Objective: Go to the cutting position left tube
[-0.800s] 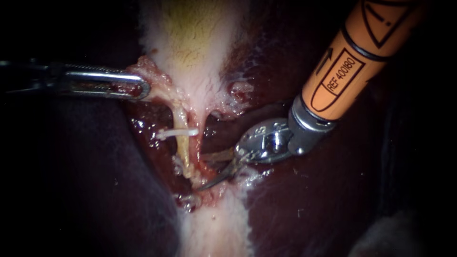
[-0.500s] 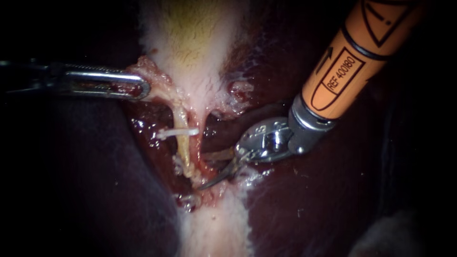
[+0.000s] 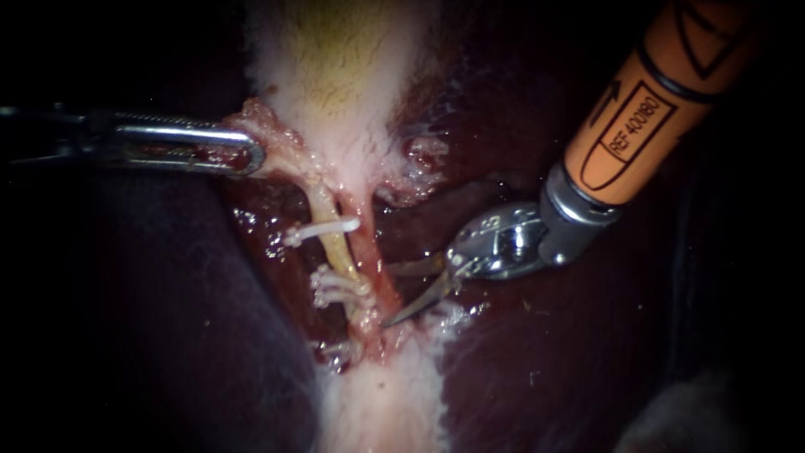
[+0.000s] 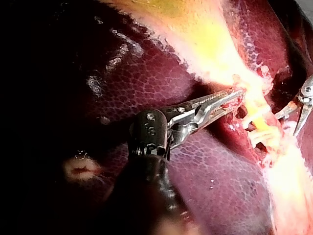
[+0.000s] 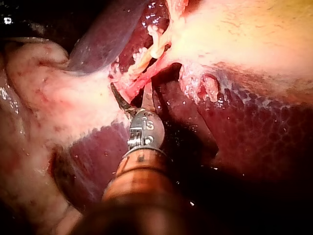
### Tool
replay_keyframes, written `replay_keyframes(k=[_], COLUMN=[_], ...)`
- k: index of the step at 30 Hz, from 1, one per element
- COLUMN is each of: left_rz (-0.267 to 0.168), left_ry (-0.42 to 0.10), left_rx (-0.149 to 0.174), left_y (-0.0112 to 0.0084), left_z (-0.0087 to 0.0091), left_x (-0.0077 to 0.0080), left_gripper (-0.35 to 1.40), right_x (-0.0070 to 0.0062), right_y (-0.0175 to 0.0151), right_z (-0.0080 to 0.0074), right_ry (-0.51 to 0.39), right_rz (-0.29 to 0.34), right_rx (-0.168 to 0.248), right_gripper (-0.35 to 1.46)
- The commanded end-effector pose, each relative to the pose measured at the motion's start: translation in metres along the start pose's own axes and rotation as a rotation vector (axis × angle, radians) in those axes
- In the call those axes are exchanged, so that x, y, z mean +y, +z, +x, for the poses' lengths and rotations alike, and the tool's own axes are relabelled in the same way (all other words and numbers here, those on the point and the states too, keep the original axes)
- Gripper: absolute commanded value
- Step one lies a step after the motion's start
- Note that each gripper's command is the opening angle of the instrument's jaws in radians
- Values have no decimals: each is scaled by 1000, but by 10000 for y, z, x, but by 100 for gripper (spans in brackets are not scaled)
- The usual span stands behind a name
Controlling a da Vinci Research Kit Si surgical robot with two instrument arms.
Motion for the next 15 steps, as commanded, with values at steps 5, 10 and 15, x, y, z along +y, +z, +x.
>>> replay_keyframes(k=[5, 10, 15], left_rz=[-1, -1, -1], left_ry=[0, 0, 0], left_rx=[0, 0, 0], left_y=[0, 0, 0], left_z=[0, 0, 0], left_x=[0, -1, -1], left_gripper=[-35, -35, -35], right_x=[-1, -1, -2], right_y=[-9, -18, -34], right_z=[0, 3, 16], right_ry=[2, 13, 67], right_rz=[0, -10, 0], right_rx=[3, 14, 47], right_gripper=[133, 133, 133])
